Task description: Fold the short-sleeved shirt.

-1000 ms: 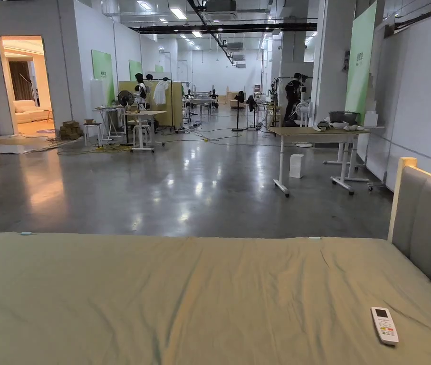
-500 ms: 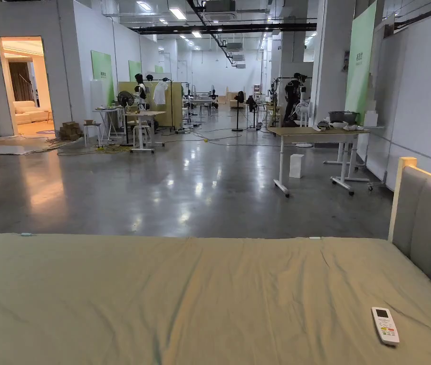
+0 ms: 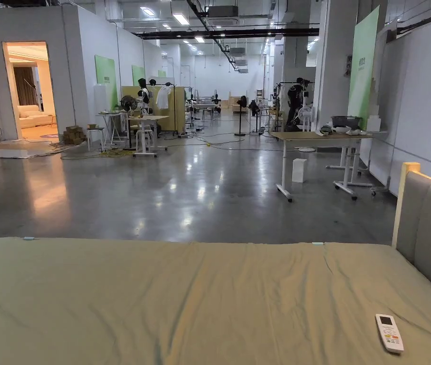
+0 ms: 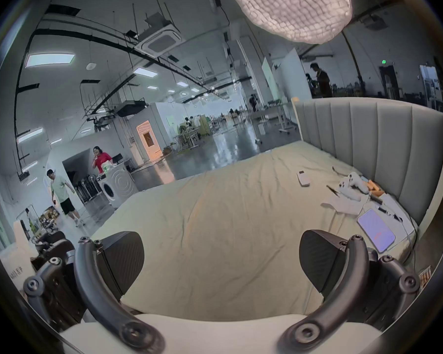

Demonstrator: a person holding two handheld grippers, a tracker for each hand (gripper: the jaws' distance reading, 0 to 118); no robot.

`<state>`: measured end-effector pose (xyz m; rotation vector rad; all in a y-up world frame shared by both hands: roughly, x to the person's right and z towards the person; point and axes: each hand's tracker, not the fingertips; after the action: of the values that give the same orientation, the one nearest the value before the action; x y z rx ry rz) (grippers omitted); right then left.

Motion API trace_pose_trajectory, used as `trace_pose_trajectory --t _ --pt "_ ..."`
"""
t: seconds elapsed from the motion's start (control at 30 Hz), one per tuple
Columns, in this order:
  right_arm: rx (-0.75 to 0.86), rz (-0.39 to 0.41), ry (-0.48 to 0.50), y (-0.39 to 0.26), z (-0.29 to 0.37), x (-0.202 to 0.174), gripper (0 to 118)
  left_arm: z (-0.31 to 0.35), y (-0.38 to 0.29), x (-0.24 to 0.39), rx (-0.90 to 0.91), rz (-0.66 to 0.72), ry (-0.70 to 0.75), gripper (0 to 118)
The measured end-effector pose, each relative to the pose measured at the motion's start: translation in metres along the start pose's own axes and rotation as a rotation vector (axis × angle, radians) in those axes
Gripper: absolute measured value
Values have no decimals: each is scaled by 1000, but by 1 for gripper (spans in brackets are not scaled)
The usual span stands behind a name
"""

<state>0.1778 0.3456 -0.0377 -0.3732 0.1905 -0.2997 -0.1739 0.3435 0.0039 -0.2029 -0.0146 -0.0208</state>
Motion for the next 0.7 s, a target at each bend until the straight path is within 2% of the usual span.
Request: trace_pose_trajectory --t 0.07,0.13,0.23,0.33,0.4,0.57,0.63,0.67,0.7 --pt "55 -20 10 6 10 -7 118 0 0 2 0 -8 3 118" --pt "66 -1 6 8 12 -12 118 -1 2 1 -4 -2 1 118" --pt "43 55 -84 7 13 -20 118 -1 2 2 -2 11 -6 118" --pt "61 69 -33 9 17 -28 118 0 2 3 -2 12 -9 118" --pt "42 71 -40 11 13 -30 118 0 2 3 -6 8 -10 118" --pt "87 74 -118 2 7 -29 118 0 2 5 -9 7 -19 118" --pt "67 76 -97 -5 1 -18 118 0 2 5 -8 5 -21 118" --pt "47 86 -56 -6 0 -17 118 0 2 6 -7 3 -21 118" --pt "50 106 29 -8 -1 -13 118 0 2 7 -5 3 -21 118"
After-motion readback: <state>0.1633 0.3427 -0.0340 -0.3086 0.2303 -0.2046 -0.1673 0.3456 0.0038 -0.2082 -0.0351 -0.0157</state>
